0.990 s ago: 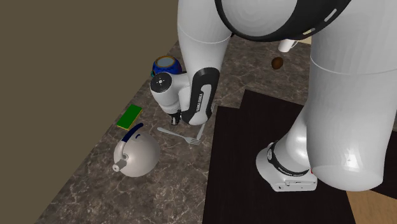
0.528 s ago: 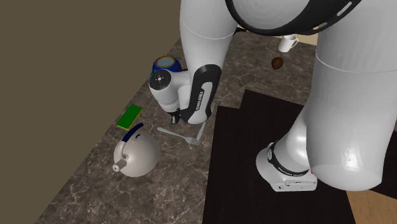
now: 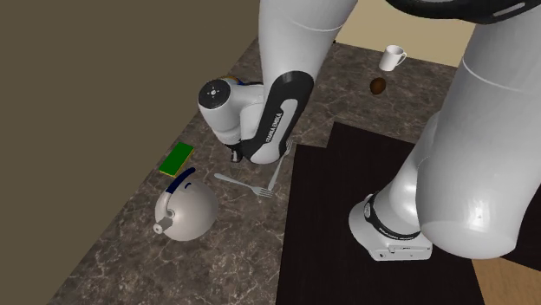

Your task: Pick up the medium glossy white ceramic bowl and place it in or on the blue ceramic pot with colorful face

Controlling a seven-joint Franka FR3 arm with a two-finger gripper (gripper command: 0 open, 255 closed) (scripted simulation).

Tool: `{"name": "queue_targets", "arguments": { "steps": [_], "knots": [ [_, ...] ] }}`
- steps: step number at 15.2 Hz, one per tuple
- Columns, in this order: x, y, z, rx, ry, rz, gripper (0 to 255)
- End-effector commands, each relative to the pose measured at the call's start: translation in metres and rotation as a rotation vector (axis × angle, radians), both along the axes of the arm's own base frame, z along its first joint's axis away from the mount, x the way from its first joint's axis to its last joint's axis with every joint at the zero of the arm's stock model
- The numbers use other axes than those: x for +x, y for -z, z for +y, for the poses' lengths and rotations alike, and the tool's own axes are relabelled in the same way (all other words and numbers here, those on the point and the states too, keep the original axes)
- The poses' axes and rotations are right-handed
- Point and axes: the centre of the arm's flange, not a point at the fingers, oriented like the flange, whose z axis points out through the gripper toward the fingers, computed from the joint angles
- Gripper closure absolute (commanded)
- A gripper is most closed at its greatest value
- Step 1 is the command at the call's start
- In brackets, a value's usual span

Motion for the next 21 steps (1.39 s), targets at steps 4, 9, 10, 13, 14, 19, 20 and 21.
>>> {"name": "queue_targets", "arguments": {
  "steps": [4,9,10,13,14,19,20,21],
  "knots": [
    [0.0,-0.026,0.0,0.0,0.0,0.0,255],
    [0.0,-0.053,0.0,0.0,0.0,0.0,255],
    [0.0,-0.058,0.0,0.0,0.0,0.0,255],
    [0.0,-0.074,0.0,0.0,0.0,0.0,255],
    [0.0,-0.079,0.0,0.0,0.0,0.0,255],
    [0.0,-0.105,0.0,0.0,0.0,0.0,255],
    [0.0,-0.111,0.0,0.0,0.0,0.0,255],
    [0.0,-0.116,0.0,0.0,0.0,0.0,255]
  ]
}}
